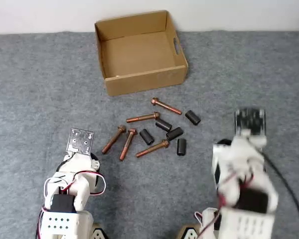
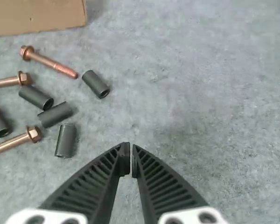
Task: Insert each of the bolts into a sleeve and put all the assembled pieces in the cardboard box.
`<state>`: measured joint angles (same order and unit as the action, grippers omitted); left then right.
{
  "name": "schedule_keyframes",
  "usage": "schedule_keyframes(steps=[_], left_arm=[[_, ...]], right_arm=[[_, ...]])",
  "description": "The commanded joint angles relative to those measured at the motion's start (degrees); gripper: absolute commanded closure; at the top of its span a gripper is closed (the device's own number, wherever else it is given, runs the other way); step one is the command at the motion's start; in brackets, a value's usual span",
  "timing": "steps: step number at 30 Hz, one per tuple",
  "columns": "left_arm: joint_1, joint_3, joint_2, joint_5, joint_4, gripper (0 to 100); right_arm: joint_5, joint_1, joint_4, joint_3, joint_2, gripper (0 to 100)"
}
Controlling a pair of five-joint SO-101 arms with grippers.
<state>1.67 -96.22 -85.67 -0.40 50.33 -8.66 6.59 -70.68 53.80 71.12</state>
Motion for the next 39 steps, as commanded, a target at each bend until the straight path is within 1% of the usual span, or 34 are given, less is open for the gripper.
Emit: schedule_keyframes(steps=[1,6,10,16,18,23,25,32,39], left_arm=[[0.3,0.2,-0.5,-0.4,-1.5,99],[0.3,0.2,-0.5,-0.4,-1.5,99],[0.3,0.2,-0.5,-0.4,-1.5,99],[0.3,0.2,-0.5,-0.4,-1.5,99],[0.3,0.2,-0.5,-0.4,-1.5,99],[0.3,0.2,-0.5,-0.4,-1.5,99],[0.3,0.2,-0.5,-0.4,-1.5,99],[0.3,0.2,-0.5,-0.4,-1.5,99],[0.3,0.2,-0.5,-0.4,-1.5,99]], right_arm=[[-0.8,-0.8,-0.5,-16.5,-23.4,99.1],[-1.2,-2.7,-6.9,-39.1,-48.0,99.1],[-8.3,-4.4,-11.0,-53.5,-63.3,99.0],[-16.9,-8.7,-15.4,-68.0,-79.3,98.9],[-17.8,-10.4,-16.2,-71.1,-83.5,97.2],[-20.1,-13.6,-16.1,-74.3,-91.4,80.1],[-21.4,-14.3,-16.1,-75.3,-94.2,76.6],[-22.2,-14.4,-14.5,-81.0,-103.6,76.4],[-22.3,-15.2,-11.3,-83.8,-109.8,76.4]])
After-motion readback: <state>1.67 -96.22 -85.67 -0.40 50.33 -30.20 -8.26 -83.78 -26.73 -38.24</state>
